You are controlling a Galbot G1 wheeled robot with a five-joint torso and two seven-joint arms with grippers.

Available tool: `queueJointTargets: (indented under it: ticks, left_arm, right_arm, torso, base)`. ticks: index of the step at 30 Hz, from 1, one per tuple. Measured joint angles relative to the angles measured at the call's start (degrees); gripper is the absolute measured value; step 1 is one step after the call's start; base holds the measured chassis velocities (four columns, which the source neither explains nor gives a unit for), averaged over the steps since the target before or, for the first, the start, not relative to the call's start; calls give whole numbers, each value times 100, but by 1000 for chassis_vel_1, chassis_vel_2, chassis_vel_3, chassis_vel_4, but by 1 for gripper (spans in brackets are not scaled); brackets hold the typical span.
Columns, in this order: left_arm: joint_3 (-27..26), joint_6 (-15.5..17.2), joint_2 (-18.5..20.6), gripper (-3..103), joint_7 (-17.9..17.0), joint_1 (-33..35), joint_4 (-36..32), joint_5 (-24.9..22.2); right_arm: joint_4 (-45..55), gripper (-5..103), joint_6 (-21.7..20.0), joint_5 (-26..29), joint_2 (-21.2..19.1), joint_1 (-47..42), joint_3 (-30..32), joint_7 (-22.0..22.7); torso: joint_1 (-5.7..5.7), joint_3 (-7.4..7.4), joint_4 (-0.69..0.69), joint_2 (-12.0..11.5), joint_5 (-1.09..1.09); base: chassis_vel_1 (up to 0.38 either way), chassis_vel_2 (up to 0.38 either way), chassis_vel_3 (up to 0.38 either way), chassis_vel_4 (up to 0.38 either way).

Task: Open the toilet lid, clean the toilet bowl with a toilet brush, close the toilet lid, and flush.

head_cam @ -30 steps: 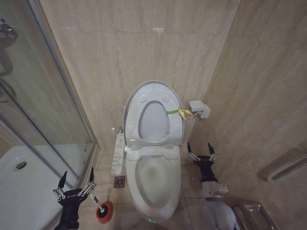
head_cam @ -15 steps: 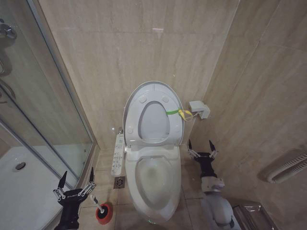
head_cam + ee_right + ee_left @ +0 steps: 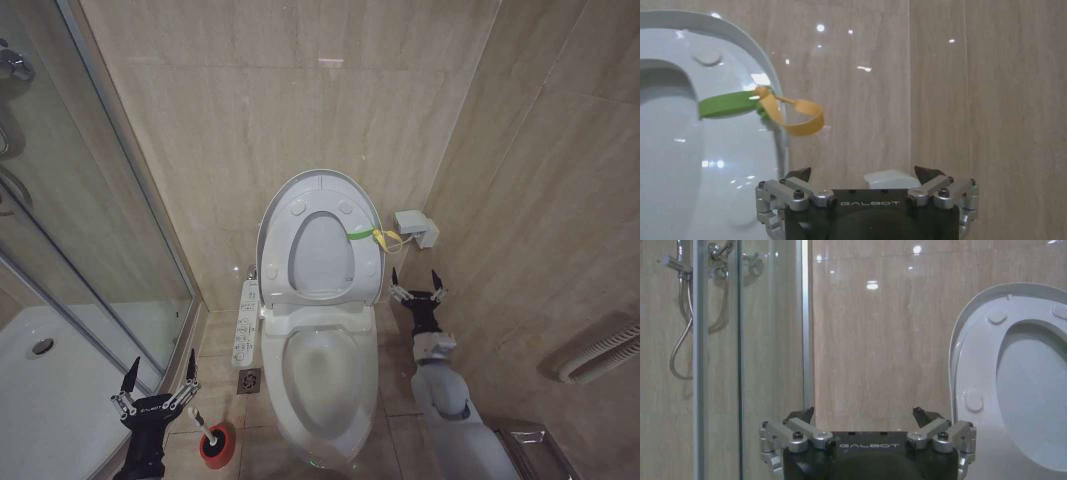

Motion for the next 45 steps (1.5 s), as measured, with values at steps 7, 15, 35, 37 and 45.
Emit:
queueJointTargets:
  ticks: [7,15,35,37,45]
  left_arm:
    - [0,0,0,97,0,0,0,0]
    - [1,0,0,97,1,0,0,0]
    - [0,0,0,97,0,0,0,0]
    - [0,0,0,97,0,0,0,0]
    - [0,0,0,97,0,0,0,0]
  right_arm:
    - [-331,100,-19,111,-146,385,7,35]
    - [-922,100,64,68,-213,978,-24,35]
    - [-2292,100,264,-10,-209,2526,-138,-9]
    - [-2399,100,279,-24,-187,2663,-143,-14]
    - [-2682,100,304,-111,-63,2980,-176,-32]
  torso:
    - [0,0,-1,0,0]
    - [0,0,-1,0,0]
    - [0,0,0,0,0]
    - [0,0,0,1,-1]
    - [0,0,-1,0,0]
  base:
    - [0,0,0,0]
    - [0,0,0,0]
    - [0,0,0,0]
    - [0,0,0,0]
    - [0,0,0,0]
